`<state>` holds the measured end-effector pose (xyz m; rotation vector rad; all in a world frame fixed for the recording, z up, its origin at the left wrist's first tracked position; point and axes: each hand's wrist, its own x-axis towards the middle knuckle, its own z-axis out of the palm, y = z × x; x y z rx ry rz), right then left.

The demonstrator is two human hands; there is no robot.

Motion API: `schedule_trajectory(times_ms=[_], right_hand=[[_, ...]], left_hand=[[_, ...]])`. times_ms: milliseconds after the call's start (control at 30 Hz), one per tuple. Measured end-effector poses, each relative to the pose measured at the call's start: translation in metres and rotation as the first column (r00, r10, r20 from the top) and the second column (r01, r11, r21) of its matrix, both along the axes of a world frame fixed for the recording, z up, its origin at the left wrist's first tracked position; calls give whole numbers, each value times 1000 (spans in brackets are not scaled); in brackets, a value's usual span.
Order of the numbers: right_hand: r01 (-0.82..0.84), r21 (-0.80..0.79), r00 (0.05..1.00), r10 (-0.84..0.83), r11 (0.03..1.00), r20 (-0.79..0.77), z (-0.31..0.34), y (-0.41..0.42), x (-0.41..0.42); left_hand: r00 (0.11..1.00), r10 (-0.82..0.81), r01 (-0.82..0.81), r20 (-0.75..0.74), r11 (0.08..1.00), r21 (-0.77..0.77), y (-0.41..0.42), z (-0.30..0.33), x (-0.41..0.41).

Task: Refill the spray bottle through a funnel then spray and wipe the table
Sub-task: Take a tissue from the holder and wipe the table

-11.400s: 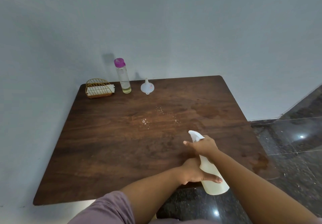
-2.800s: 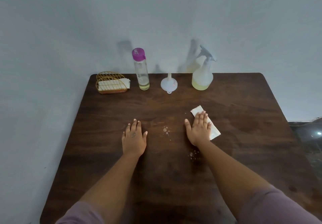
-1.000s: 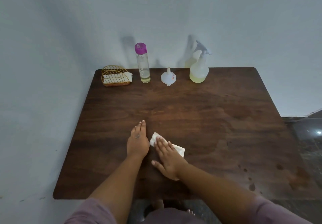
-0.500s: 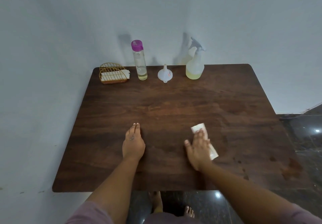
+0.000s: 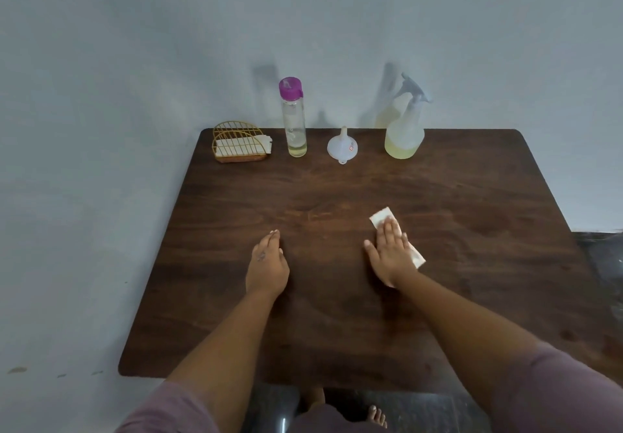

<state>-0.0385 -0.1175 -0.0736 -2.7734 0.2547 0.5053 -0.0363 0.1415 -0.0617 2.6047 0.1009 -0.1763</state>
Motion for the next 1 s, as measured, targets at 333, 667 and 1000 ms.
schedule_trajectory(times_ms=[333,667,1000], right_hand=[[-396,142,917,399,907,6,4,120,20],[168,-4,986,-168,986,1,-2,-48,15],[-123,36,992,124,992,-14,0,56,-74]], left_hand=[[999,-40,40,1,999,-1,-1,2,31],[996,-89,90,-18,991,96,-17,8,28],[994,-104,104,16,994,34,-49,19,3]])
